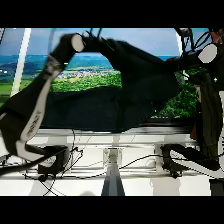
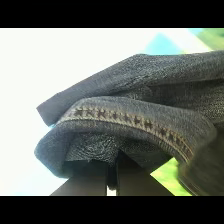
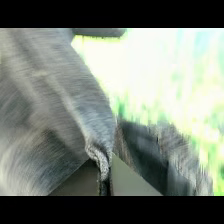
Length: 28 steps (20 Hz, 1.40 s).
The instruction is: Fold the clothes and pants, and hang the long-sleeved shirts on hangers.
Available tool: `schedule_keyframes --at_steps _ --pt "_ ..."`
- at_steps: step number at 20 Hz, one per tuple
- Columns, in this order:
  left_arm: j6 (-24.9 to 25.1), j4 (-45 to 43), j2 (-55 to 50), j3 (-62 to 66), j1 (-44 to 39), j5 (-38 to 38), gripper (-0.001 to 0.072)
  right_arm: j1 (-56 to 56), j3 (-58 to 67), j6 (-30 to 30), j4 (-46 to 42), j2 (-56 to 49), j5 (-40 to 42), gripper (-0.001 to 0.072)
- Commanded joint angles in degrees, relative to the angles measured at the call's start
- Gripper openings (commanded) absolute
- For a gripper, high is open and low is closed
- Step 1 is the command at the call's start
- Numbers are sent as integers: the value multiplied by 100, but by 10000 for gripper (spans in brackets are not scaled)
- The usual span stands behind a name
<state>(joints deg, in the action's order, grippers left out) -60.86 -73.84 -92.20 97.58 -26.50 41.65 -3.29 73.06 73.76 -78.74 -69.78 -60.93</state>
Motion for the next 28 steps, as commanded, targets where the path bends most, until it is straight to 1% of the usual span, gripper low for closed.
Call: schedule_keyframes --at_steps 1,2,3,4,7,8,10,13,15,17,18,19,20,21,22,23,25,28 --pt "26 -1447 960 28 46 -46 39 2 -2 79 568 -225 1351 23" --pt "26 -1447 1141 28 48 -42 274 2 -2 79 809 -334 1510 23" --pt "26 -1447 1266 28 55 -39 672 2 -2 79 999 -437 1633 23" --pt "26 -1473 1373 28 68 -28 698 2 -2 79 1161 -555 1773 23" --pt "-9 -1707 1526 28 138 37 698 4 -2 76 1287 -883 2100 23" --pt "-125 -1707 1534 28 186 96 698 4 -2 76 1244 -968 2168 23" --pt "-514 -1716 1521 26 343 439 697 4 -2 74 1056 -1102 2218 24" --pt "-1163 -1722 1410 20 828 955 696 11 -2 74 518 -1130 2232 23" --pt "-1810 -1720 1209 11 1226 1200 695 9 -2 72 420 -1130 2229 23" --pt "-2175 -1674 885 -63 1572 1462 688 9 -2 74 417 -1130 2229 23" --pt "-2188 -1506 680 -98 1692 1644 643 9 -2 74 417 -1130 2227 24" --pt "-2188 -1211 428 -151 1788 1853 506 9 -2 74 415 -1130 2227 23" --pt "-2188 -887 184 -227 1836 2035 460 9 -2 74 415 -1130 2225 23" --pt "-2186 -584 -98 -339 1840 2140 466 9 -2 72 415 -1130 2223 23" --pt "-2184 -358 -367 -442 1836 2153 521 9 -2 74 417 -1130 2223 23" --pt "-2188 -133 -678 -501 1790 2151 703 9 -2 74 415 -1130 2223 24" --pt "-2188 531 -1266 -507 1751 2079 700 9 -2 72 411 -1130 2238 23" --pt "-2192 1733 -1853 -507 1729 1523 700 9 -2 55 396 -1130 2304 23"
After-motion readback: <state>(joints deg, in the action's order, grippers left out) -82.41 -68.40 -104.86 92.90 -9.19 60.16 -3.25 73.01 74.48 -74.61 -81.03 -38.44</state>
